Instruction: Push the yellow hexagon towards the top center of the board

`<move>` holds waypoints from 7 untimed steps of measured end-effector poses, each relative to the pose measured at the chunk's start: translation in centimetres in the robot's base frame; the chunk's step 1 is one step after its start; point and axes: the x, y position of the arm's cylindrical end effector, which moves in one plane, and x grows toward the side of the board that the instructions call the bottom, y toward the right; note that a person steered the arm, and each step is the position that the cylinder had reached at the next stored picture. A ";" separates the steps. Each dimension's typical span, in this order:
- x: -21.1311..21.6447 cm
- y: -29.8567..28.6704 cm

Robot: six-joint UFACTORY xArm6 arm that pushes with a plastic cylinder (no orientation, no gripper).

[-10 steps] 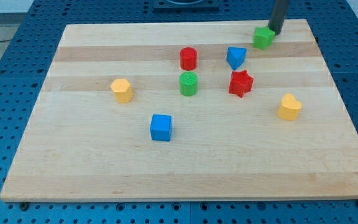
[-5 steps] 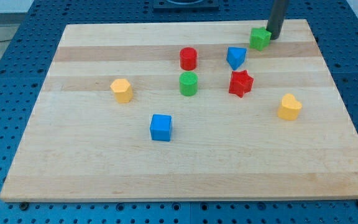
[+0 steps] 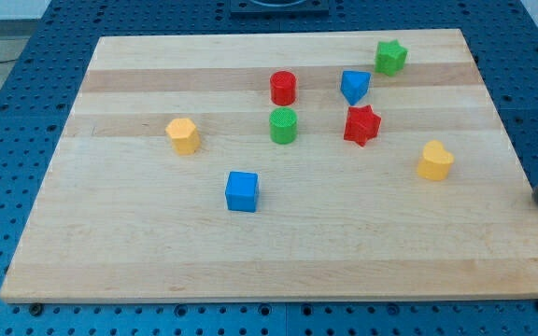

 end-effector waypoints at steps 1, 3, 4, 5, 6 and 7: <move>5.3 -8.2; 5.0 -28.6; 1.7 -34.5; -0.2 -42.5; -4.1 -44.6; -8.0 -42.5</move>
